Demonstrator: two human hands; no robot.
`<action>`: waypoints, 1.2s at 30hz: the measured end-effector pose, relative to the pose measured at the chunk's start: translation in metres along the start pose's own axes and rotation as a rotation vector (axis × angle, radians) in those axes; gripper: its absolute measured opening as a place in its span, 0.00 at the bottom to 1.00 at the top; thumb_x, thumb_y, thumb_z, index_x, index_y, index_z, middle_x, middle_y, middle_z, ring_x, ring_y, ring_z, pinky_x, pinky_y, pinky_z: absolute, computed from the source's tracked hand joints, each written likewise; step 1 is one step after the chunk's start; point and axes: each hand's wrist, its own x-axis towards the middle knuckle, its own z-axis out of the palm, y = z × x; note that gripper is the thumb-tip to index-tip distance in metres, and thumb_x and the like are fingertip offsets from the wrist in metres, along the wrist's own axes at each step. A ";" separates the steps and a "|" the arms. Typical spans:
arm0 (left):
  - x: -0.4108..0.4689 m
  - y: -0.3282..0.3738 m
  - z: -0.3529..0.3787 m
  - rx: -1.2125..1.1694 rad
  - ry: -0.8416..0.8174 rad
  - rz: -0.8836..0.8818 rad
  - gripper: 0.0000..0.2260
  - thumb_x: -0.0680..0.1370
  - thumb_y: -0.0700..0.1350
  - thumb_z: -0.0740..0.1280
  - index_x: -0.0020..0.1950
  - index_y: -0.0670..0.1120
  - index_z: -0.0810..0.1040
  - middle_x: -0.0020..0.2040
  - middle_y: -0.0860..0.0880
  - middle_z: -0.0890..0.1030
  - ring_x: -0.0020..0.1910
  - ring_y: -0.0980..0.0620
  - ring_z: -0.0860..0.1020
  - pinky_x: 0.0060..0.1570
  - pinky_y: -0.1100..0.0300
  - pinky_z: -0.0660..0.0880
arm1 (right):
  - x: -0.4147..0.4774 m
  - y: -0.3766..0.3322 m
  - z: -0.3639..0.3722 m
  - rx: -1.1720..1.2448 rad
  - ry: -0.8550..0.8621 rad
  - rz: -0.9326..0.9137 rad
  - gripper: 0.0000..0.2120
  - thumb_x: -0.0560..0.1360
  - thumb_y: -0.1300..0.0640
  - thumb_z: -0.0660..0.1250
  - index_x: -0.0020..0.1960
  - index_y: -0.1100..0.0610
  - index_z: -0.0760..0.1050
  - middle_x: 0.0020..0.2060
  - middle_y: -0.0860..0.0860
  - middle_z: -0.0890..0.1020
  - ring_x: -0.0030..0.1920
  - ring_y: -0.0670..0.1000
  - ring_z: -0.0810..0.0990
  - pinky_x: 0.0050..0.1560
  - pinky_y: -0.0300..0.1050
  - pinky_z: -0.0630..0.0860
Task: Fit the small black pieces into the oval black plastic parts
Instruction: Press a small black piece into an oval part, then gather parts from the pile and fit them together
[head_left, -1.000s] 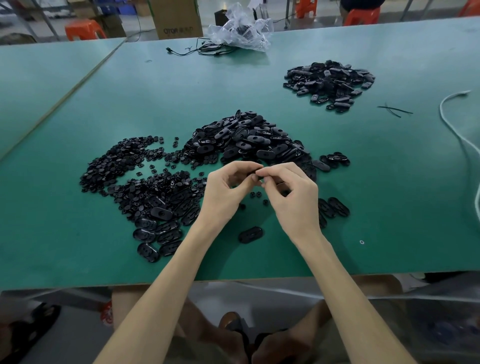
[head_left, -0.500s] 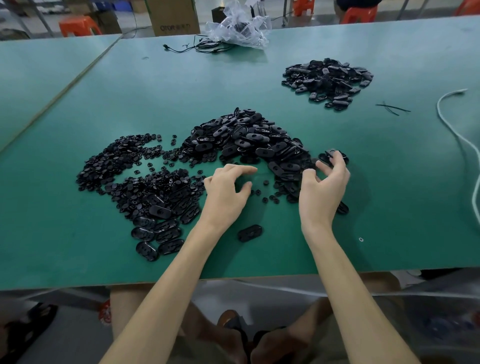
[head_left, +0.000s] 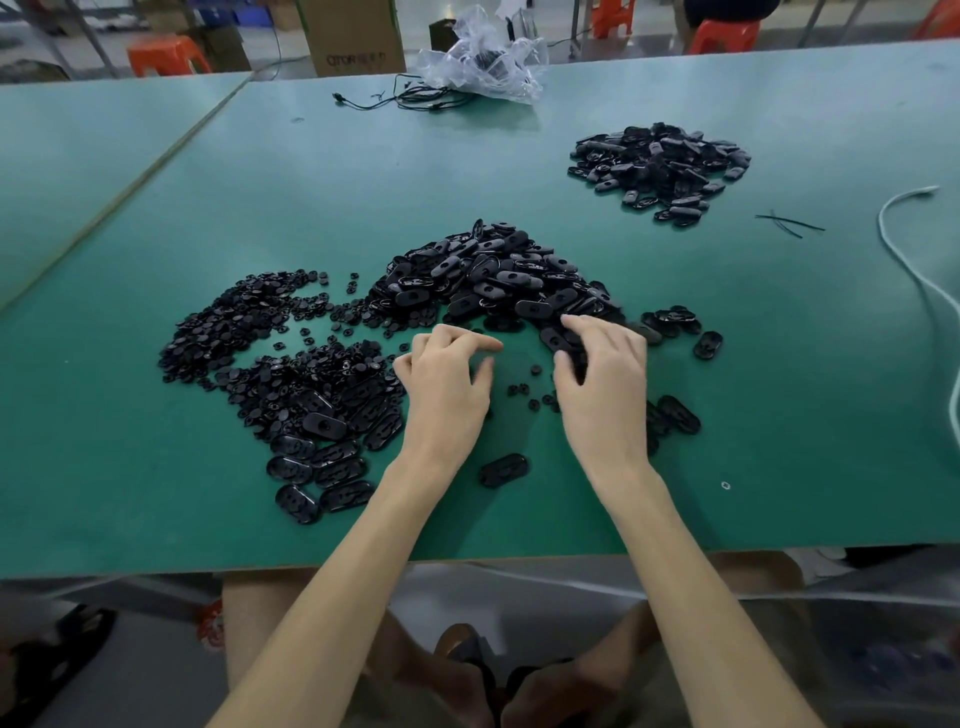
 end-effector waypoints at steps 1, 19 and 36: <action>0.000 0.000 -0.001 0.005 0.031 -0.024 0.09 0.82 0.41 0.70 0.59 0.52 0.84 0.55 0.55 0.76 0.61 0.54 0.70 0.56 0.59 0.54 | -0.001 0.000 0.002 -0.084 -0.037 -0.031 0.17 0.82 0.61 0.67 0.71 0.55 0.78 0.66 0.48 0.80 0.70 0.51 0.69 0.71 0.43 0.62; 0.000 -0.002 0.004 -0.003 -0.071 0.068 0.08 0.75 0.60 0.75 0.48 0.58 0.86 0.53 0.57 0.74 0.59 0.55 0.65 0.55 0.59 0.52 | -0.002 -0.002 0.006 -0.230 -0.010 0.042 0.13 0.82 0.60 0.67 0.65 0.53 0.79 0.61 0.50 0.80 0.64 0.55 0.72 0.66 0.50 0.61; -0.001 0.000 0.009 -0.013 -0.099 0.081 0.06 0.84 0.46 0.66 0.48 0.49 0.73 0.46 0.57 0.73 0.53 0.53 0.61 0.53 0.56 0.54 | -0.004 0.001 0.008 -0.166 -0.044 -0.032 0.23 0.78 0.73 0.65 0.66 0.53 0.79 0.58 0.50 0.78 0.61 0.52 0.76 0.62 0.42 0.57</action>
